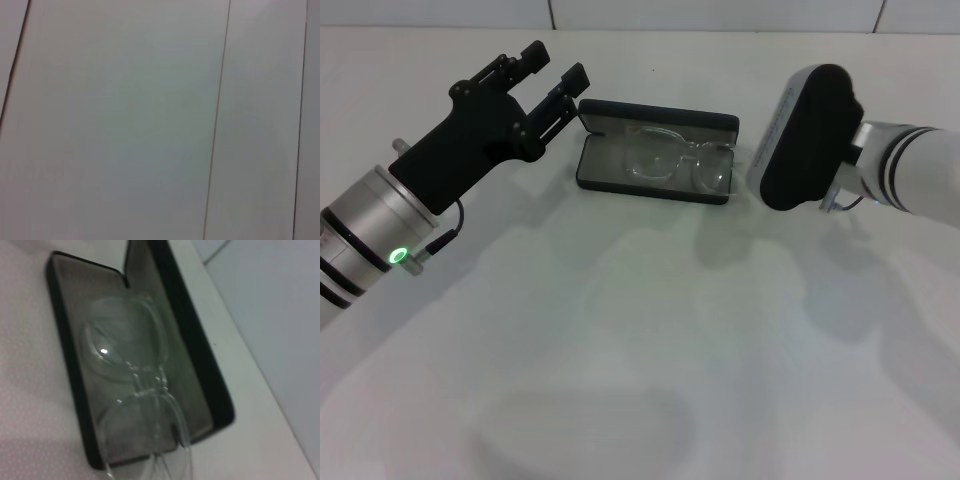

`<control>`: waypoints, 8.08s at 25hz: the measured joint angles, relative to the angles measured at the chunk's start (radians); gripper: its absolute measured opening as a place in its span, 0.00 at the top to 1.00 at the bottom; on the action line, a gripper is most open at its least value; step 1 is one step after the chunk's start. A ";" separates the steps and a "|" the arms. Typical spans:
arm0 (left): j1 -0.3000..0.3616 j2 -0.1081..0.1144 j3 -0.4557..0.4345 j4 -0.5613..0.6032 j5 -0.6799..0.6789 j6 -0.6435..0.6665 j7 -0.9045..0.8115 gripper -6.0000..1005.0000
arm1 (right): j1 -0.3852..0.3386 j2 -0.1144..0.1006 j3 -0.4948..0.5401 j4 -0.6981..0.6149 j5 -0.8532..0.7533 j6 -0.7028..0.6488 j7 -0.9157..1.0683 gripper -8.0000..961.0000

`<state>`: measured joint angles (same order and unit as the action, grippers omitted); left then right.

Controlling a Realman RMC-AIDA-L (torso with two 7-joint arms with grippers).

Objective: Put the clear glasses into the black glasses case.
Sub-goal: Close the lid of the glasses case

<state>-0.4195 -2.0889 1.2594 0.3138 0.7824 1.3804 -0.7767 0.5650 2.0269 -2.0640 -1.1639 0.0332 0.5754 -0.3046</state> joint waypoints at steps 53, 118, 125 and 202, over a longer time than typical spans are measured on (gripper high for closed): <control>-0.055 -0.002 -0.002 -0.006 -0.010 -0.038 0.001 0.43 | 0.093 0.001 0.007 0.106 0.313 -0.070 -0.327 0.92; -0.091 -0.002 -0.001 -0.008 -0.010 -0.077 0.022 0.43 | 0.140 0.001 0.035 0.206 0.540 -0.111 -0.548 0.92; -0.099 -0.005 0.000 -0.009 -0.012 -0.086 0.022 0.43 | 0.150 0.001 -0.013 0.233 0.555 -0.175 -0.551 0.92; -0.301 -0.011 0.165 0.067 0.437 -0.815 -0.440 0.44 | 0.032 -0.038 1.193 0.556 1.449 0.822 -1.572 0.35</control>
<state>-0.7206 -2.0996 1.4249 0.3807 1.2194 0.5655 -1.2164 0.5970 1.9890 -0.8712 -0.6080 1.4823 1.3969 -1.8763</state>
